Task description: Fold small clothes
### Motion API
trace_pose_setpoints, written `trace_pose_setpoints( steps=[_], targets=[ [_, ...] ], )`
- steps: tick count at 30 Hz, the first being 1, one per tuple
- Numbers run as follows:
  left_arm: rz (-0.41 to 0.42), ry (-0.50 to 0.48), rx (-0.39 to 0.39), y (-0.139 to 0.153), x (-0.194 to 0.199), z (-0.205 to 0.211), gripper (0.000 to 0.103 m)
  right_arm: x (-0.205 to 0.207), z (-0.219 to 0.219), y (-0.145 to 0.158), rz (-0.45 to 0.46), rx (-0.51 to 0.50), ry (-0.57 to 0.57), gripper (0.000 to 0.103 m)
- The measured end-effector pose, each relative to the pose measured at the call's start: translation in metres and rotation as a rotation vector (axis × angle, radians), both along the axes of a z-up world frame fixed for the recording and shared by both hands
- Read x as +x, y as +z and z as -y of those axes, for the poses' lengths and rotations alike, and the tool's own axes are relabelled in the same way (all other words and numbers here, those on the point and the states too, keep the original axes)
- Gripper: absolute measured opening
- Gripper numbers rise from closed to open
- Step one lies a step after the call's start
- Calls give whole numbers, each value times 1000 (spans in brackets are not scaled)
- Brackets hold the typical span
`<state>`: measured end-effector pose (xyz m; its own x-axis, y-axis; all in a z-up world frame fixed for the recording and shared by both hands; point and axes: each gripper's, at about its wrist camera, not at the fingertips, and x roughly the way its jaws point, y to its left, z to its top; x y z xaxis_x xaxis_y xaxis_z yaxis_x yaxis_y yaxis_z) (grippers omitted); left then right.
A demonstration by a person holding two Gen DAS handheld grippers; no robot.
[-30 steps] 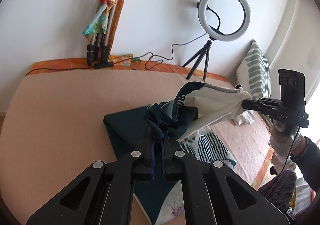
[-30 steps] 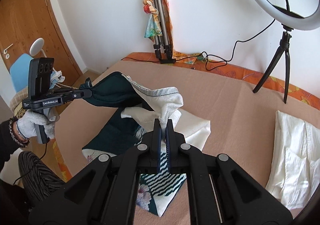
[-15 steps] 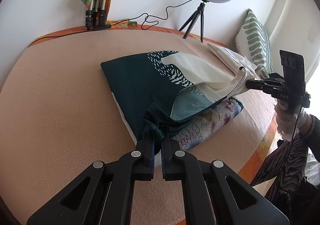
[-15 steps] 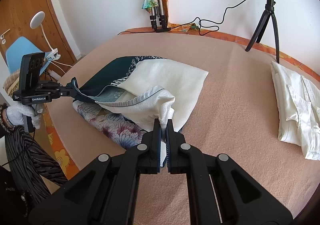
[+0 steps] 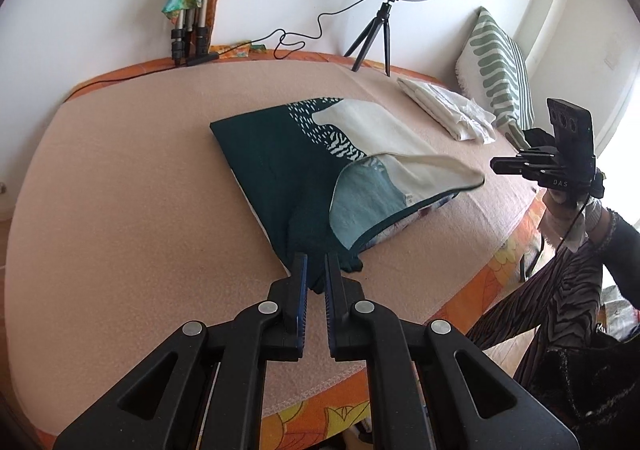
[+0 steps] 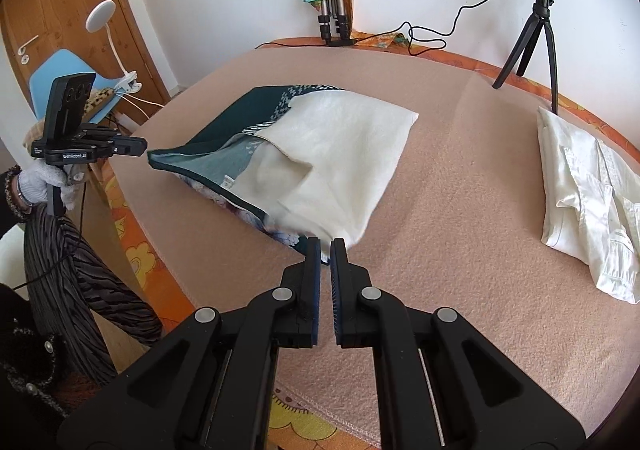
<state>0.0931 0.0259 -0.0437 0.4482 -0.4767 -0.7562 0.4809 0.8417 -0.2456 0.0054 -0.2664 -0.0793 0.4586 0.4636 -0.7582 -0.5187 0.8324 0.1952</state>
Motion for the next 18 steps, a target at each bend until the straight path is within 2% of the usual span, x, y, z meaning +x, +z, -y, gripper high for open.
trace_pose_setpoints(
  steps=[4,7,13,18],
  targets=[
    [40,38,-57,19,12,-3,7,4,1,13,13,86,15,5],
    [61,47,-61,21,27,9,7,20,-4,15,9,123,-28,6],
    [16,21,-39,-3,49,45,7,61,-41,3,15,101,-86,6],
    [-26,14,4,-26,51,57,7,121,-82,-2,-19,67,-92,6]
  ],
)
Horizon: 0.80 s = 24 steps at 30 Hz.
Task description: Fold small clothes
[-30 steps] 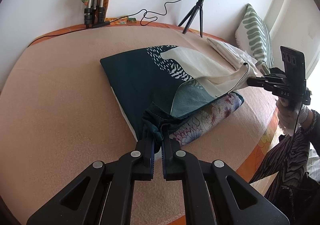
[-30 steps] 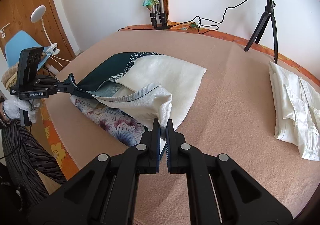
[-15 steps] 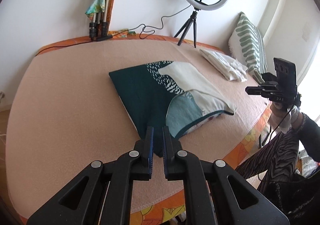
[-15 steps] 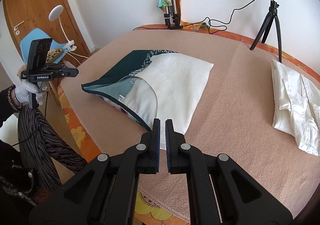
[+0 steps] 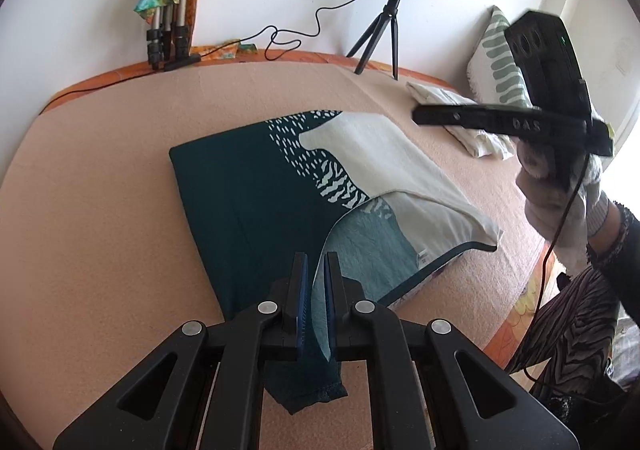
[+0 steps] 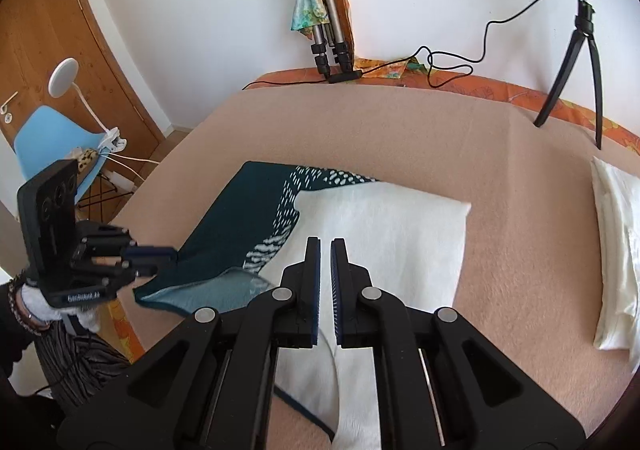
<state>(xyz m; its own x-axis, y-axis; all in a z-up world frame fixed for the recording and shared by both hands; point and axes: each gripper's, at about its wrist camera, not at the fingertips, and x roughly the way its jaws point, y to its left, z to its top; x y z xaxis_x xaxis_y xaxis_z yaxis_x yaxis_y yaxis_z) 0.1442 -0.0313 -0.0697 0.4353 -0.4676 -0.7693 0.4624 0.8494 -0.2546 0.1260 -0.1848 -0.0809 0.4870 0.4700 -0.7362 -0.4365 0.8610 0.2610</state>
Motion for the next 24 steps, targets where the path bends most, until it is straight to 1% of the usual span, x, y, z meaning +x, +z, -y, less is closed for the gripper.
trace_pose_setpoints(
  steps=[3,6,10,12,13,15,17,18,19,20,21,22,23,24],
  targets=[
    [-13,4,2,-10,-1,-2,7,36,-27,-5,-24,-22,24,6],
    [-41,3,13,-20,-2,-5,7,67,-49,-23,-73,-27,34,6],
    [-47,-12,43,-29,-9,-6,7,87,-65,-54,-118,-98,33,6],
    [-43,-9,31,-30,-12,-9,7,92,-63,-66,-141,-102,20,6],
    [-44,-5,27,-30,-14,-11,7,93,-60,-69,-147,-81,12,5],
    [-47,6,25,-29,-16,-14,7,97,-55,-70,-176,-40,-1,6],
    [-36,21,34,-24,-20,-16,8,98,-51,-67,-194,-48,-23,6],
    [-26,33,34,-20,-23,-19,10,95,-49,-63,-188,-62,-31,6],
    [-17,48,23,-17,-27,-22,11,91,-45,-57,-174,-71,-38,8],
    [-13,67,7,-13,-29,-26,11,87,-40,-51,-161,-75,-48,14],
    [-15,94,-12,-10,-30,-32,16,83,-33,-44,-149,-65,-58,24],
    [-22,128,-36,-8,-31,-38,28,78,-25,-37,-135,-48,-69,30],
    [-29,161,-65,-5,-32,-45,38,72,-15,-30,-121,-33,-86,39],
    [-37,191,-99,-4,-33,-52,51,67,-6,-24,-112,-11,-101,44]
  ],
)
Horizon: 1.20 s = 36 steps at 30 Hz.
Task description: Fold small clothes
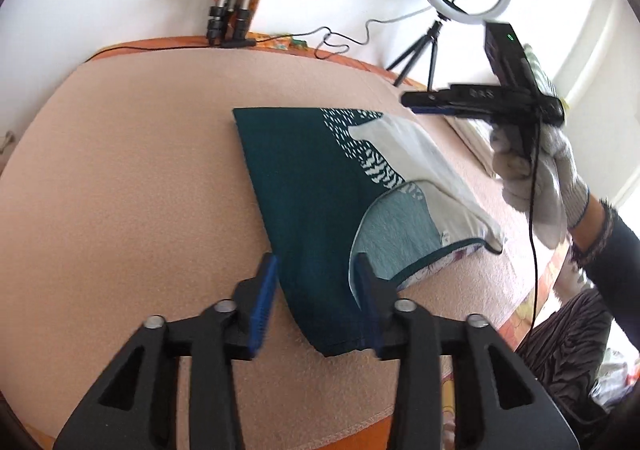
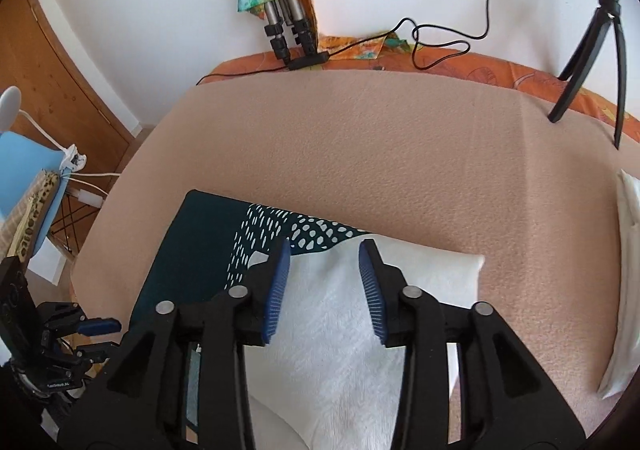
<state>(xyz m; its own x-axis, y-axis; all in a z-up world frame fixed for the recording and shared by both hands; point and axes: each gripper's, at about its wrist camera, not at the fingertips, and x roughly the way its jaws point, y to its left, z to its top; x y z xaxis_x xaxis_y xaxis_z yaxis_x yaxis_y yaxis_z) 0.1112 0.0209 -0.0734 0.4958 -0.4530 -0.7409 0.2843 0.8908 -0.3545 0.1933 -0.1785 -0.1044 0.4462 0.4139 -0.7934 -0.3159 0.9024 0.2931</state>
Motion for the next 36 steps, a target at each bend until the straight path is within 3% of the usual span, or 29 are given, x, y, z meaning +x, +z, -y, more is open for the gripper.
trace_pose_setpoints(
  steps=[5,11,15,23,36],
  targets=[
    [-82,93,-206,-2,4,-28,52,-23,46,16,-15,109,-54,59],
    [-228,147,-367,-21,8,-34,52,-44,92,-1,-63,164,-120,62],
    [-280,160,-407,-29,5,-28,52,-45,115,-20,-115,222,-162,62],
    [-357,207,-477,-44,2,-31,52,-30,120,-46,-197,331,-137,62],
    [-369,199,-543,-51,8,-28,52,-18,118,-64,-213,406,-124,62]
  ],
)
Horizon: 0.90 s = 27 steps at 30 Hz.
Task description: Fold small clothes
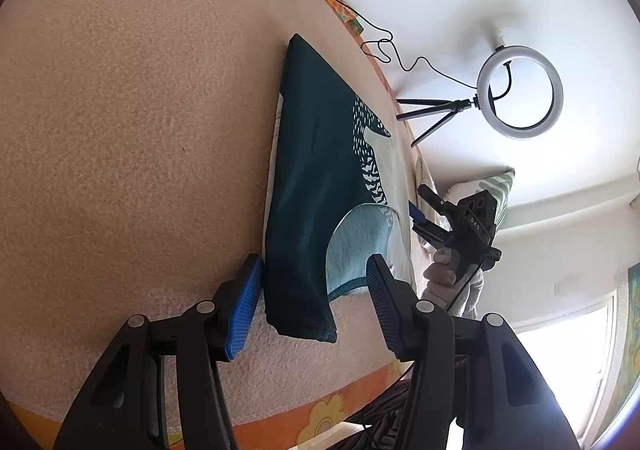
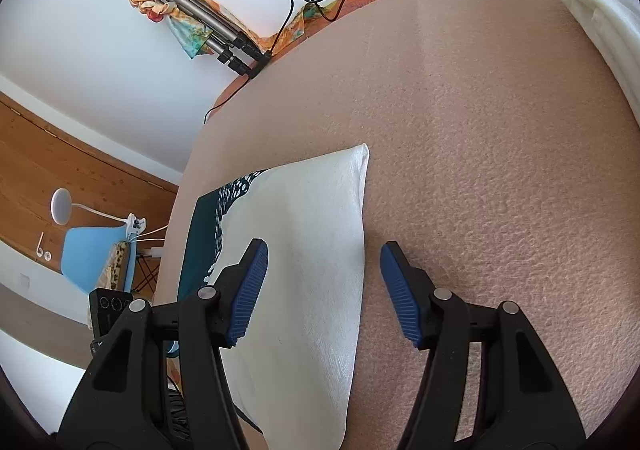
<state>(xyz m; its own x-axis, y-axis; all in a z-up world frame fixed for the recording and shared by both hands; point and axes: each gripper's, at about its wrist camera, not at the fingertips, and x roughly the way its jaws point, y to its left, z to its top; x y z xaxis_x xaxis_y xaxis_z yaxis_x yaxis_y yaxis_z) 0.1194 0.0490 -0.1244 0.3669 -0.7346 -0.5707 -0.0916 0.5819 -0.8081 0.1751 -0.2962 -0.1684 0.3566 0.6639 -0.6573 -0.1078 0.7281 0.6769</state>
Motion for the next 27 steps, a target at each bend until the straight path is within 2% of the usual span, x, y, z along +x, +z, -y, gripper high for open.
trace_pose_setpoints(
  steps=[5,13,20,24,27],
  targets=[
    [4,-3,-14,-1,2,1,52,4,0,-2,-7,25,1,62],
    [49,-53,6,1,7,15,52,8,-9,-6,5,70,30,62],
    [74,-102,31,2,13,32,52,16,-28,-5,27,53,67,62],
    [64,-96,44,-1,20,39,37,20,-36,-3,42,27,66,62],
    [77,-109,128,-1,25,45,18,22,-39,-2,46,12,52,62]
  ],
)
